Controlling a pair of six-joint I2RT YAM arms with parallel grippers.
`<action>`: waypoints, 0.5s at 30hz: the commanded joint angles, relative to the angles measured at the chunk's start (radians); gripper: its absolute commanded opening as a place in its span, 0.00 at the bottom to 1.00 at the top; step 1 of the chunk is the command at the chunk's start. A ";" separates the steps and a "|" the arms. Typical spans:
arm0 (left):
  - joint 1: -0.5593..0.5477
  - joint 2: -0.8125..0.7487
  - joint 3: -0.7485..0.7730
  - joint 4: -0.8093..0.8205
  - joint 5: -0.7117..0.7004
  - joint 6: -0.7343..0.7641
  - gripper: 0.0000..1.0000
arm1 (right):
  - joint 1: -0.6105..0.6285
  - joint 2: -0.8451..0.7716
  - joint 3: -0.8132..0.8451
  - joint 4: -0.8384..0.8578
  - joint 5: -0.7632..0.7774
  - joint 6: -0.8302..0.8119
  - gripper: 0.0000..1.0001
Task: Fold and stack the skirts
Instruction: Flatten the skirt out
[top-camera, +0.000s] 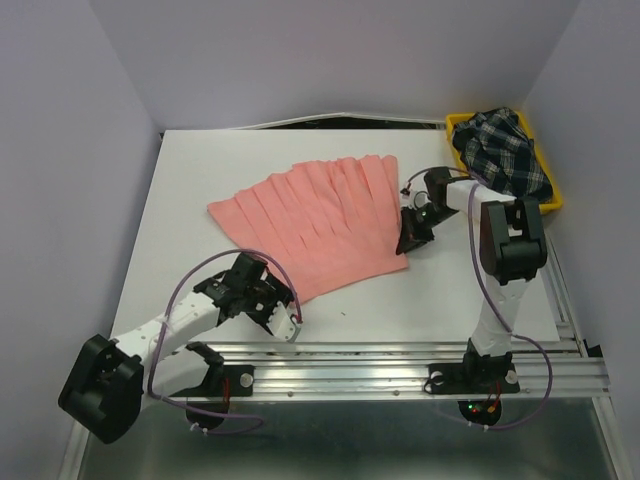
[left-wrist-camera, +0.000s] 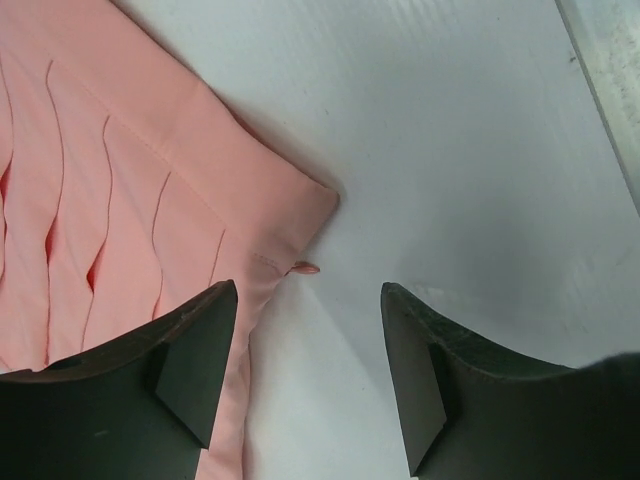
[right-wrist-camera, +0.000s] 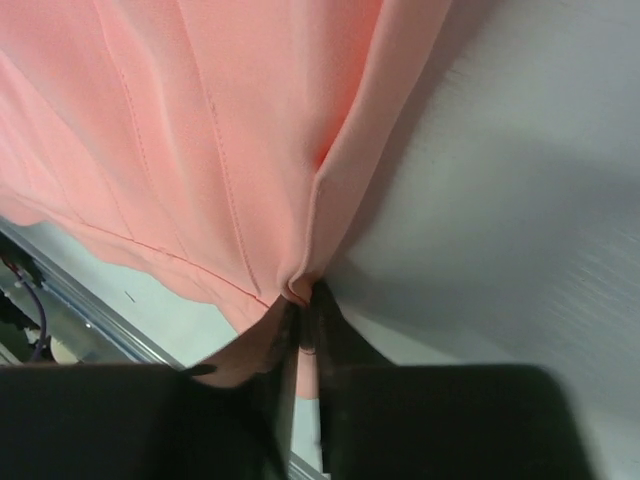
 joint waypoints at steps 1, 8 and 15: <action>-0.032 0.017 -0.051 0.219 -0.076 0.116 0.70 | 0.001 -0.032 -0.018 -0.033 -0.018 -0.079 0.21; -0.031 0.077 -0.028 0.240 -0.084 0.084 0.65 | -0.091 -0.260 -0.108 0.115 0.097 -0.396 0.83; -0.008 0.114 -0.008 0.196 -0.050 0.074 0.31 | -0.182 -0.587 -0.485 0.469 -0.060 -1.215 0.78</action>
